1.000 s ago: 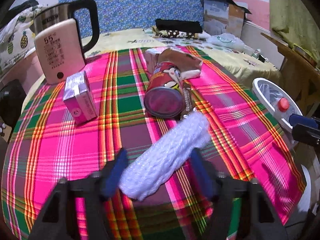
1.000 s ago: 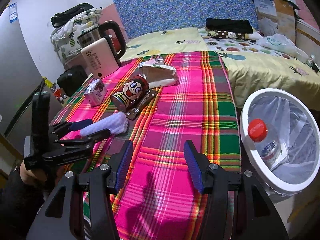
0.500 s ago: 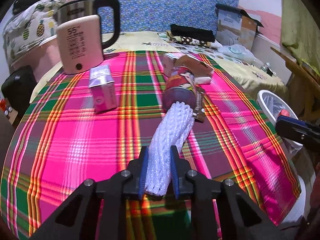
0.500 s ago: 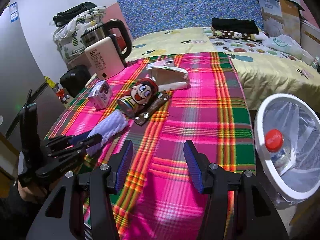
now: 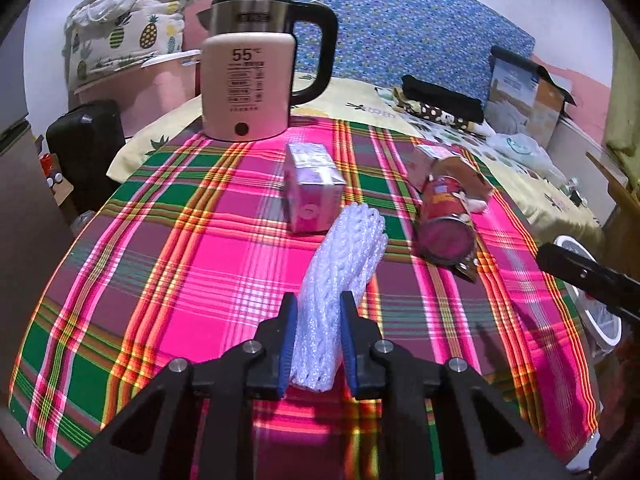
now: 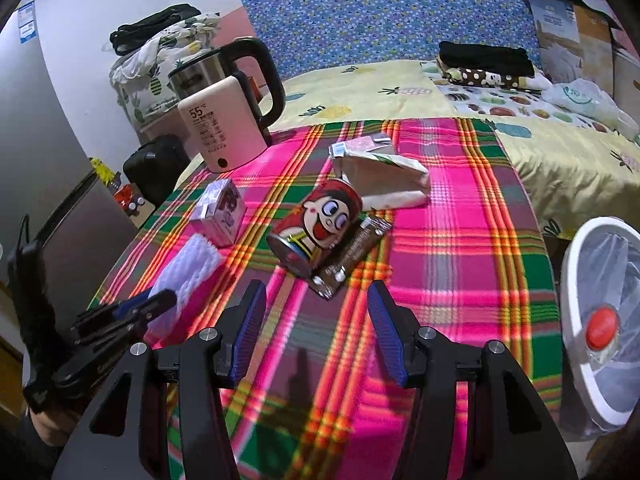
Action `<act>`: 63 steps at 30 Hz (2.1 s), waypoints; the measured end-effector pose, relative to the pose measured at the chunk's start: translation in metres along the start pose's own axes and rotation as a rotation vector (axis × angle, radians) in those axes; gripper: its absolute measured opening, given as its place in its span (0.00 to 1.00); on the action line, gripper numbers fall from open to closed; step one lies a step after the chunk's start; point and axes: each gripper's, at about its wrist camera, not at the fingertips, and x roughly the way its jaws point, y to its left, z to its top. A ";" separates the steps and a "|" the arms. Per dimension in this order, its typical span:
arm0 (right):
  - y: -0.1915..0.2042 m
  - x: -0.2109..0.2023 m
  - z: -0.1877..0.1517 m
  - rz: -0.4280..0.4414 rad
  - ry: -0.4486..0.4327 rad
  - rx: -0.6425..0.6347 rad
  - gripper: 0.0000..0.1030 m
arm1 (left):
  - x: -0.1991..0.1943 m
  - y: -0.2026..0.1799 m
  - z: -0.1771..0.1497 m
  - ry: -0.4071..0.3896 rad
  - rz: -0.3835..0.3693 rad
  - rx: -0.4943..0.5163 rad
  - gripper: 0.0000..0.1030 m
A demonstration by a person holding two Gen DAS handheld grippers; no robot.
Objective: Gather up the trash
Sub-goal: 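Grasp the cartoon-printed can with right tool while left tool holds the foam sleeve, then carry the foam sleeve and can over the bin with both tools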
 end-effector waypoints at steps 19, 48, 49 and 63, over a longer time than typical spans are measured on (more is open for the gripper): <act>0.016 0.058 0.026 -0.108 -0.006 0.091 0.55 | 0.011 0.024 0.011 -0.010 -0.038 -0.046 0.21; 0.000 0.023 0.005 -0.032 0.026 0.017 0.53 | 0.005 -0.006 -0.001 0.039 -0.080 -0.007 0.21; -0.001 0.018 0.004 -0.028 0.020 0.017 0.53 | 0.003 -0.009 -0.002 0.038 -0.082 -0.004 0.21; -0.025 -0.028 -0.016 -0.033 -0.044 0.067 0.53 | -0.019 -0.057 -0.008 0.022 -0.145 0.068 0.21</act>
